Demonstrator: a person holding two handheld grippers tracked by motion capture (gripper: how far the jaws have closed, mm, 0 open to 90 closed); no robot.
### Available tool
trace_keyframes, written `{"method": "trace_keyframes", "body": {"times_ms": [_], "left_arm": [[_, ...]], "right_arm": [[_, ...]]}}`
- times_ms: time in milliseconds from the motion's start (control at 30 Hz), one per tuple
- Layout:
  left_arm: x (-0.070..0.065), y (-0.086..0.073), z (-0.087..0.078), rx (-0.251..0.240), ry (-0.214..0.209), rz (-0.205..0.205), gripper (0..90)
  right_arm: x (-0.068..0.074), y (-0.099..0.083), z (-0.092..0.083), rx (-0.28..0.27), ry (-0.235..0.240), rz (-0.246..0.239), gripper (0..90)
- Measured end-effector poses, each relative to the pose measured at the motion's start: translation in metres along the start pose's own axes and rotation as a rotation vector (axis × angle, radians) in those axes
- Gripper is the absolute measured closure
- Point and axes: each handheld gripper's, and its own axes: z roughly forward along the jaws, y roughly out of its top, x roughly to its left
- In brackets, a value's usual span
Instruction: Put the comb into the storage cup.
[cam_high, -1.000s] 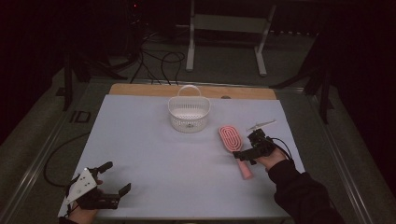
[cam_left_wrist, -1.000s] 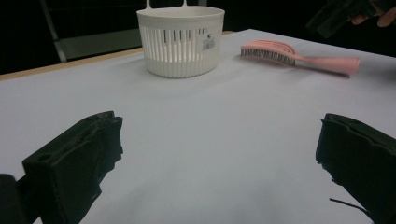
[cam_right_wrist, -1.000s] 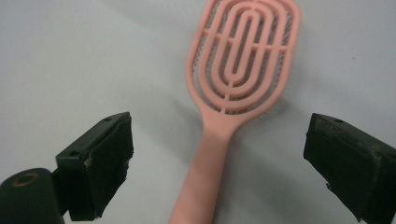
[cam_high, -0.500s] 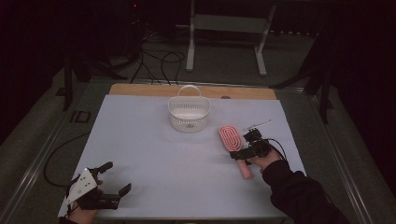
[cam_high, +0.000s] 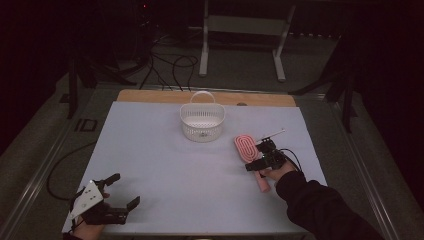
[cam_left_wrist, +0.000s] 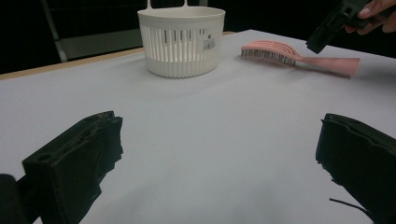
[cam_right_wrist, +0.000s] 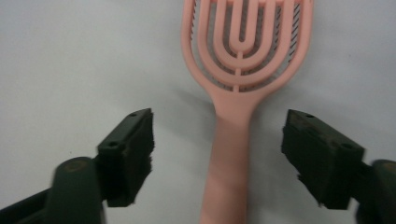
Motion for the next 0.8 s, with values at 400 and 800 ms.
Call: {"method": "trace_keyframes", "body": {"times_ms": [400, 800], "left_arm": [[0.001, 0.0, -0.001, -0.003, -0.001, -0.005, 0.1], [0.001, 0.0, -0.002, -0.005, 0.004, -0.005, 0.1]], "right_arm": [[0.002, 0.006, 0.005, 0.047, -0.028, 0.013, 47.5], [0.0, 0.006, 0.018, 0.094, -0.044, 0.03, 55.9]]}}
